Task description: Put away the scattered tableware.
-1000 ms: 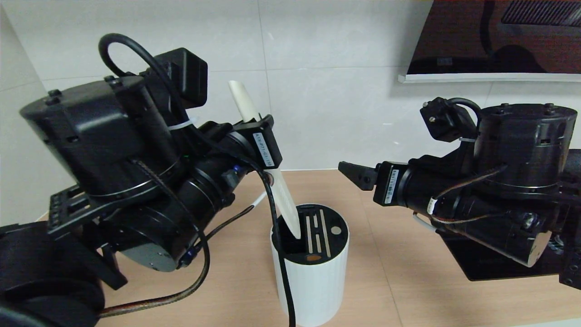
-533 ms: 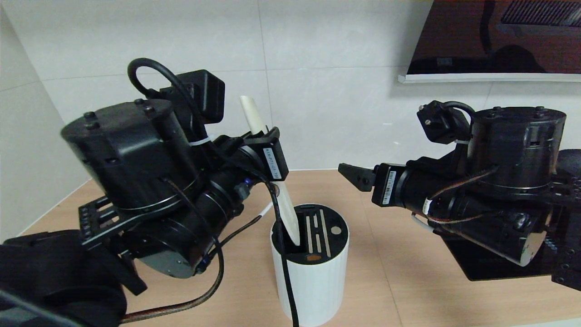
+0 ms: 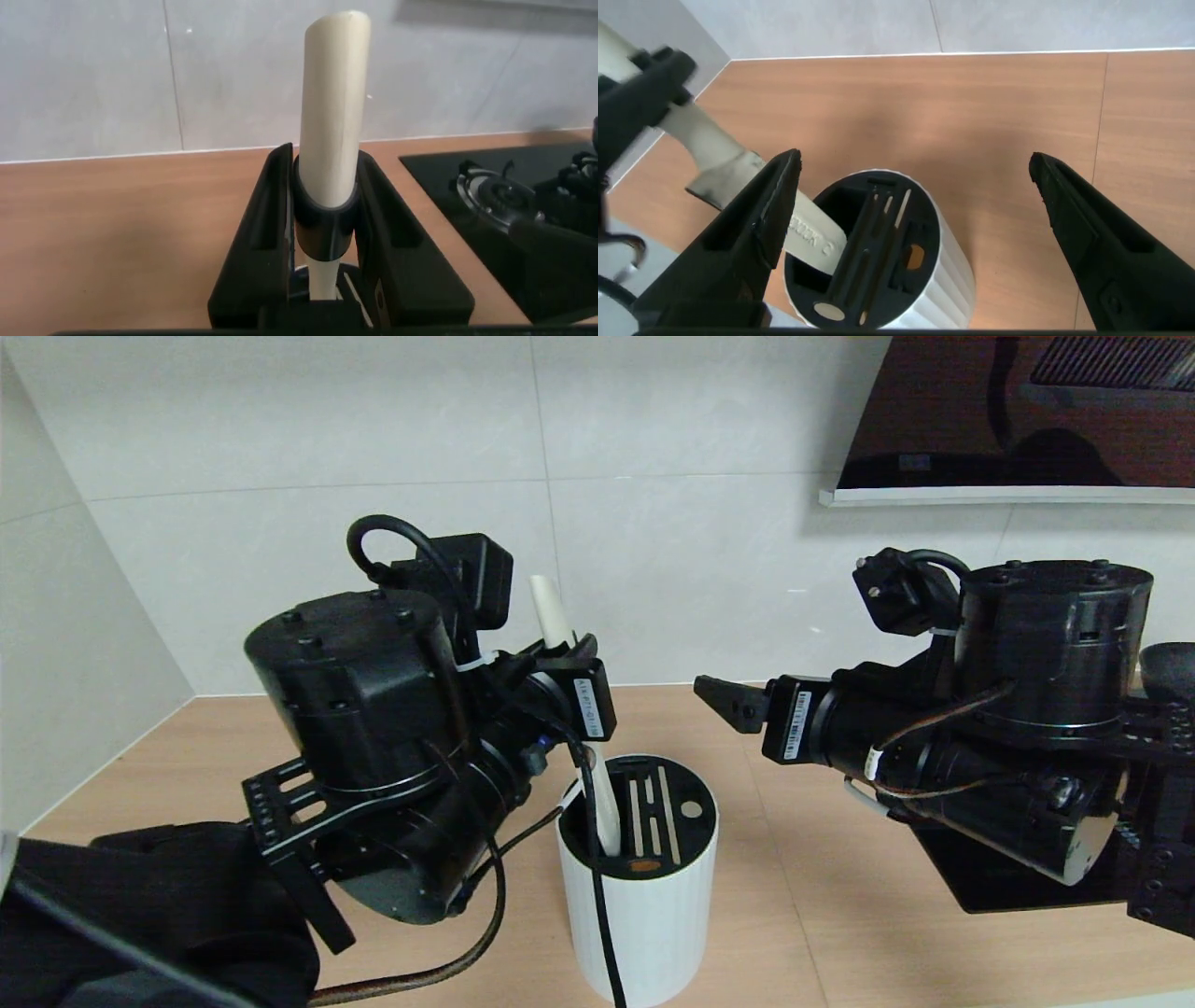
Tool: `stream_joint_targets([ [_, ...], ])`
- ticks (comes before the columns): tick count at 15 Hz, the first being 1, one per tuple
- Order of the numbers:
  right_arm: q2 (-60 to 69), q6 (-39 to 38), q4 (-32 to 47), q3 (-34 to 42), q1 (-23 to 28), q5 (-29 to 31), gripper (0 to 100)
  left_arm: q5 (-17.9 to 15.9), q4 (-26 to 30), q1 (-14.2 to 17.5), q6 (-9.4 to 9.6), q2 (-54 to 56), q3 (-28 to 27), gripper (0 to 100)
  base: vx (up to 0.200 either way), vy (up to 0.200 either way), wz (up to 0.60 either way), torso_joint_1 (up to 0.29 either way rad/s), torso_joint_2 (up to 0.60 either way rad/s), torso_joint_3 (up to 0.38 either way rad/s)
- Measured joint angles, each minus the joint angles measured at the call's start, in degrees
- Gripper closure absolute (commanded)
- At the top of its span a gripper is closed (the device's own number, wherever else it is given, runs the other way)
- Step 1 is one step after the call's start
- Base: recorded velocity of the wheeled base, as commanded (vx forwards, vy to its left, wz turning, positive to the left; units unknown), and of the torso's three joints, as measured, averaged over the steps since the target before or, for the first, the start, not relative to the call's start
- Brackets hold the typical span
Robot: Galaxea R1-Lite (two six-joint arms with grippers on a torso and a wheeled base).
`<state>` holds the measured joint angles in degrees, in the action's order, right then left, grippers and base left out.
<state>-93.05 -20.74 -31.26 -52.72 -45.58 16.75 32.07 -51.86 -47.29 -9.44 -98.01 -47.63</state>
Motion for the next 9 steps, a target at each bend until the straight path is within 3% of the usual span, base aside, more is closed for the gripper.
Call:
stream_joint_targets([
  [9, -0.2, 0.0, 0.0, 0.2, 0.0, 0.0, 0, 1.4, -0.1, -1.3, -0.94, -4.6, 1.3, 100, 0.000, 0.000, 0.00, 0.000, 0.00, 0.000],
])
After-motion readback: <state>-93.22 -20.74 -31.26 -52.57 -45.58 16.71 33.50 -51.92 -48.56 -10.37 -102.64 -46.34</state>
